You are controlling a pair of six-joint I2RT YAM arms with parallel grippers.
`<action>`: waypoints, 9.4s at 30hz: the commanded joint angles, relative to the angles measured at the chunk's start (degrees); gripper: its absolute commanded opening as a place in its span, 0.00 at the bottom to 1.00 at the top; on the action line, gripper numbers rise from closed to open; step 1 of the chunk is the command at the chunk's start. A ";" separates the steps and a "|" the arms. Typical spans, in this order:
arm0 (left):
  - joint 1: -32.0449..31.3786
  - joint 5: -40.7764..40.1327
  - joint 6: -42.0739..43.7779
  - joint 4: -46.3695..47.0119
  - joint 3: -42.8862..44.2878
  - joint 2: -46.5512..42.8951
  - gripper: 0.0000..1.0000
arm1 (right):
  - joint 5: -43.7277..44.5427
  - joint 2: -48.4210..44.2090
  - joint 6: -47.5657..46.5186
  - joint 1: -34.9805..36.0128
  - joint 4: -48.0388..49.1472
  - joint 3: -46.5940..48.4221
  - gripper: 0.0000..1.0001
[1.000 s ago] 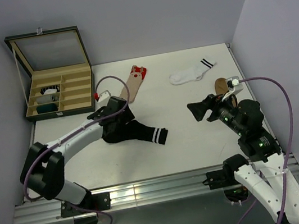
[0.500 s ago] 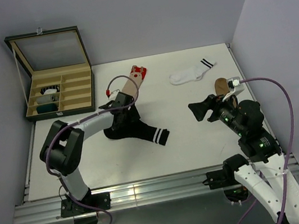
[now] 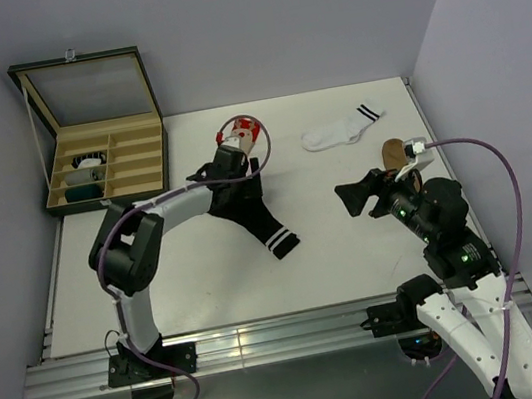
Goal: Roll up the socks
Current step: Move the sock to the center of the board, then roll the sock at the center of the board.
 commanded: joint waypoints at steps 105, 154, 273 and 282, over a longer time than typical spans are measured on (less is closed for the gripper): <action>-8.92 31.64 -0.17 2.51 -9.36 -6.40 0.00 | -0.27 3.38 5.08 0.49 4.26 -4.70 0.83; 0.94 42.30 -29.35 24.33 -22.38 -2.18 0.00 | 15.64 62.53 34.88 21.49 19.83 6.72 0.24; 7.01 40.19 -37.53 24.95 -32.23 -8.95 0.00 | 0.26 74.13 34.62 18.77 44.25 -0.83 0.33; 7.01 40.80 -37.01 24.07 -31.44 -7.81 0.00 | -0.97 76.33 35.06 17.71 46.28 -0.75 0.34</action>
